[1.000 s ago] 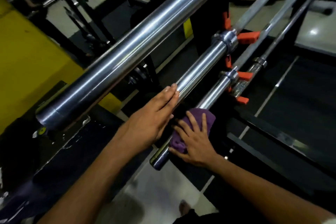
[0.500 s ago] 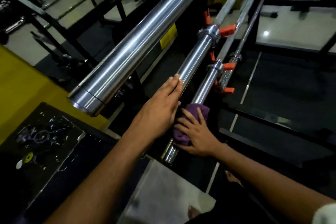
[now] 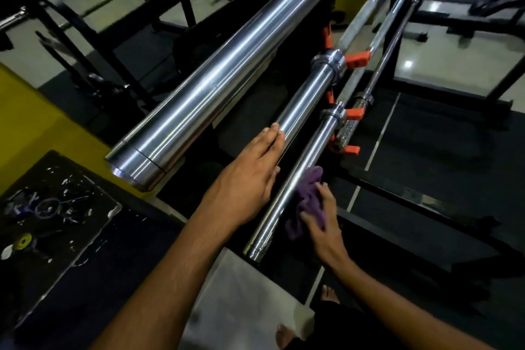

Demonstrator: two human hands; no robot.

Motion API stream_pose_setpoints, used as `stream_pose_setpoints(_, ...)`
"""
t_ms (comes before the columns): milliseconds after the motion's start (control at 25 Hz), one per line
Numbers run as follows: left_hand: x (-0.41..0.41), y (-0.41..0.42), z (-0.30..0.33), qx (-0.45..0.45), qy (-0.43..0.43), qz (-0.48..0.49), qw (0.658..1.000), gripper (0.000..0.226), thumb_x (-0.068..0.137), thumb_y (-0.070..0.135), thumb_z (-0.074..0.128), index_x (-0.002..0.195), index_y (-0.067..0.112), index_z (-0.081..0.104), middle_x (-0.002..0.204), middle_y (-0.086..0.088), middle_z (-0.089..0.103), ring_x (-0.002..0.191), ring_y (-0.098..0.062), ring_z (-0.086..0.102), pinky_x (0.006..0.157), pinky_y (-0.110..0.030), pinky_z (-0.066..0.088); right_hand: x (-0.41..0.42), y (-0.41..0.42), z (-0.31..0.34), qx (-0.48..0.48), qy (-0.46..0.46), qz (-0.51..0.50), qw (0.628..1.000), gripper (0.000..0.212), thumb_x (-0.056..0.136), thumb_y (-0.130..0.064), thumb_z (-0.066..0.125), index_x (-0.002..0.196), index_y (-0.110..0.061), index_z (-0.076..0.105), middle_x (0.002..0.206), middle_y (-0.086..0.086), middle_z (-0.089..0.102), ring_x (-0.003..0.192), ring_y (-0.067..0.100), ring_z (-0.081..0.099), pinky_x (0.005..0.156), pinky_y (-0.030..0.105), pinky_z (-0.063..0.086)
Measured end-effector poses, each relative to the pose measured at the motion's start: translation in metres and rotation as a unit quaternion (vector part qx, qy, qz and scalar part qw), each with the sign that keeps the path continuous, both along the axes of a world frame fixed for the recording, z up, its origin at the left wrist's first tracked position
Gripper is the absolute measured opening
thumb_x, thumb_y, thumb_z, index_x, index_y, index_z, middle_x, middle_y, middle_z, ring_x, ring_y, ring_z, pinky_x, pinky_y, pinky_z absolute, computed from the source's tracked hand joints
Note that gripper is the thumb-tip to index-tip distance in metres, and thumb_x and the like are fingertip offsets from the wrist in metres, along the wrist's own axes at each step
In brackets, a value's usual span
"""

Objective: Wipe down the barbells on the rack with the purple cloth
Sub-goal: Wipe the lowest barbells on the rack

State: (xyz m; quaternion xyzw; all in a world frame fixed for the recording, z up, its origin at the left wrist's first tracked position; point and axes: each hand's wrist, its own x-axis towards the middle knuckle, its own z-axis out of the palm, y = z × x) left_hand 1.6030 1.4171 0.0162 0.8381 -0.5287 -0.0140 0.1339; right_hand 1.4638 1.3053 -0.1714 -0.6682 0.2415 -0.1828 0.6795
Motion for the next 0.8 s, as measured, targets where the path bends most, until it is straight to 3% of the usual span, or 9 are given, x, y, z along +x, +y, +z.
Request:
stream_pose_setpoints(40, -0.001, -0.001, 0.001, 0.006, -0.004, 0.004, 1.0, 0.061, 0.102, 0.015, 0.051, 0.157, 0.011, 0.025, 0.166, -0.003, 0.017, 0.152, -0.014, 0.016, 0.118, -0.02, 0.015, 0.004, -0.011, -0.001, 0.144, 0.022, -0.087, 0.985, 0.063, 0.088, -0.044, 0.059, 0.147, -0.028, 0.043, 0.155, 0.006, 0.04, 0.137, 0.017, 0.045, 0.107, 0.023, 0.043)
stream_pose_setpoints(80, -0.002, -0.001, 0.001, 0.014, -0.009, 0.006, 1.0, 0.061, 0.102, 0.015, 0.05, 0.157, 0.012, 0.024, 0.166, -0.002, 0.017, 0.152, -0.013, 0.016, 0.117, -0.02, 0.015, 0.013, -0.023, -0.005, 0.275, 0.046, -0.153, 0.948, 0.056, 0.088, -0.05, 0.058, 0.137, -0.025, 0.053, 0.144, 0.012, 0.054, 0.127, 0.024, 0.055, 0.103, 0.034, 0.049)
stream_pose_setpoints(160, -0.004, -0.001, 0.002, 0.016, -0.012, 0.009, 1.0, 0.061, 0.102, 0.016, 0.05, 0.157, 0.013, 0.023, 0.166, -0.001, 0.017, 0.152, -0.012, 0.015, 0.117, -0.021, 0.019, 0.037, -0.052, 0.0, 0.439, 0.071, -0.199, 0.874, 0.051, 0.09, -0.058, 0.054, 0.116, -0.017, 0.067, 0.114, 0.016, 0.07, 0.115, 0.037, 0.062, 0.089, 0.043, 0.053)
stream_pose_setpoints(280, -0.004, 0.0, 0.001, 0.021, -0.005, 0.012, 1.0, 0.061, 0.102, 0.015, 0.051, 0.157, 0.013, 0.025, 0.165, 0.0, 0.018, 0.152, -0.011, 0.016, 0.117, -0.023, 0.021, 0.087, -0.097, 0.016, 0.449, 0.066, -0.23, 0.861, 0.052, 0.094, -0.06, 0.041, 0.087, -0.015, 0.067, 0.074, 0.011, 0.071, 0.083, 0.031, 0.064, 0.072, 0.033, 0.047)
stream_pose_setpoints(400, -0.007, -0.003, 0.003, 0.025, 0.005, 0.019, 0.999, 0.061, 0.101, 0.013, 0.052, 0.156, 0.011, 0.027, 0.165, -0.001, 0.019, 0.152, -0.012, 0.018, 0.117, -0.022, 0.018, 0.122, -0.123, 0.035, 0.423, 0.064, -0.25, 0.869, 0.043, 0.099, -0.049, 0.038, 0.079, -0.019, 0.061, 0.058, 0.003, 0.067, 0.071, 0.025, 0.057, 0.059, 0.026, 0.037)
stream_pose_setpoints(560, -0.006, -0.004, 0.005, 0.013, 0.011, 0.021, 1.0, 0.062, 0.099, 0.008, 0.055, 0.155, 0.008, 0.029, 0.164, -0.004, 0.022, 0.151, -0.015, 0.021, 0.119, -0.026, 0.022, 0.11, -0.096, 0.032, 0.434, 0.15, -0.194, 0.867, 0.046, 0.099, -0.054, 0.034, 0.094, -0.018, 0.062, 0.08, 0.007, 0.06, 0.074, 0.024, 0.052, 0.061, 0.032, 0.033)
stream_pose_setpoints(720, -0.005, -0.003, 0.005, 0.011, 0.007, 0.018, 1.0, 0.063, 0.099, 0.01, 0.055, 0.156, 0.01, 0.027, 0.165, -0.001, 0.02, 0.151, -0.013, 0.019, 0.119, -0.03, 0.028, 0.08, -0.032, 0.035, 0.503, 0.183, -0.156, 0.831, 0.048, 0.095, -0.058, 0.038, 0.087, -0.018, 0.063, 0.089, 0.008, 0.062, 0.08, 0.026, 0.054, 0.064, 0.033, 0.036)
stream_pose_setpoints(800, -0.005, -0.002, 0.006, 0.008, 0.016, 0.021, 1.0, 0.063, 0.1, 0.011, 0.054, 0.156, 0.012, 0.026, 0.165, 0.002, 0.019, 0.152, -0.009, 0.017, 0.118, -0.03, 0.029, 0.08, -0.039, 0.042, 0.486, 0.184, -0.155, 0.84, 0.046, 0.094, -0.057, 0.039, 0.085, -0.019, 0.063, 0.088, 0.01, 0.063, 0.081, 0.028, 0.054, 0.066, 0.034, 0.036)
